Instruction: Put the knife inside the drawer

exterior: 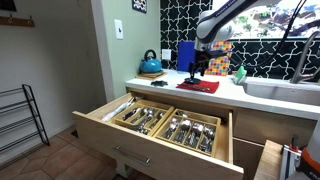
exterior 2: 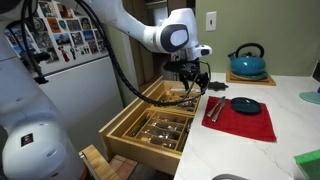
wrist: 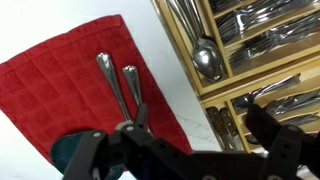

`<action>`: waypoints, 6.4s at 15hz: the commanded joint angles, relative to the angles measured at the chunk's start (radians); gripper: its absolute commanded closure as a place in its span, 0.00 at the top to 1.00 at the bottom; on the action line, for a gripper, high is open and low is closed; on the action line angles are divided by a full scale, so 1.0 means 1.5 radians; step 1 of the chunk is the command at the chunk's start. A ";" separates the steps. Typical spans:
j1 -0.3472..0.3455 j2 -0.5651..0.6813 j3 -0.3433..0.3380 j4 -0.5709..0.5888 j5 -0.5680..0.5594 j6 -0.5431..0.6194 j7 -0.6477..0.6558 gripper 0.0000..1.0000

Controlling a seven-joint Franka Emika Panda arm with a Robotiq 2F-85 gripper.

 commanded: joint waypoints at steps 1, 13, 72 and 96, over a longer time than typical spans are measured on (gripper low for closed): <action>0.001 0.001 0.001 0.003 -0.002 -0.009 0.002 1.00; -0.021 0.084 -0.034 0.063 0.109 -0.040 -0.181 1.00; -0.005 0.035 0.022 0.006 0.056 -0.055 -0.159 0.03; 0.160 -0.140 0.120 -0.221 0.055 -0.004 -0.108 0.13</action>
